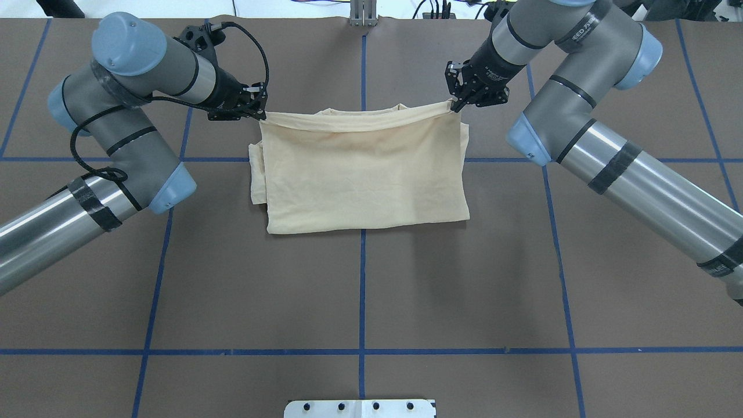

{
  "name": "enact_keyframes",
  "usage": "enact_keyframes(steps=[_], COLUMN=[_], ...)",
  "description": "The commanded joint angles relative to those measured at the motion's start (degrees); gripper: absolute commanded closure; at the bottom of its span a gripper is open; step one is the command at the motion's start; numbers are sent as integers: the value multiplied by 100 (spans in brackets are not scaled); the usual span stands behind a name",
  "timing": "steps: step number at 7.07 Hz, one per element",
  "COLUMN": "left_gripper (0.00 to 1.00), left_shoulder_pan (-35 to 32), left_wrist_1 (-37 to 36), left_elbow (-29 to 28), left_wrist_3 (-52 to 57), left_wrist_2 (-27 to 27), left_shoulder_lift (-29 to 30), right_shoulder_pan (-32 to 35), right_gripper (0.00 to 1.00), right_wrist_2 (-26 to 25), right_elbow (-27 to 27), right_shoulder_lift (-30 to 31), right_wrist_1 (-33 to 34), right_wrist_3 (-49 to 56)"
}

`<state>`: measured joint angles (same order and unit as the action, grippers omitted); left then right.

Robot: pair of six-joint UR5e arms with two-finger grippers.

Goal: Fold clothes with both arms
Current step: 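Lay the hem down near the collar with both grippers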

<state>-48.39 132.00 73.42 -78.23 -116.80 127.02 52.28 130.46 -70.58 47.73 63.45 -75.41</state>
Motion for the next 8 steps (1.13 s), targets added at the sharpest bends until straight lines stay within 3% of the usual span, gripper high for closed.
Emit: enact_keyframes(steps=[1, 4, 8], left_gripper=[100, 100, 100], left_shoulder_pan=[40, 312, 217], left_wrist_1=[335, 335, 318], left_elbow=[-478, -653, -803], left_wrist_3=[-121, -325, -246], left_wrist_2=[8, 384, 439], left_shoulder_lift=[226, 289, 201], right_shoulder_pan=[-253, -245, -219], right_gripper=[100, 100, 100], right_wrist_2=[-239, -397, -574], right_elbow=[395, 457, 502], right_shoulder_lift=[-114, -115, -53], right_wrist_1=[-105, -105, -105], right_wrist_3=[0, 0, 0])
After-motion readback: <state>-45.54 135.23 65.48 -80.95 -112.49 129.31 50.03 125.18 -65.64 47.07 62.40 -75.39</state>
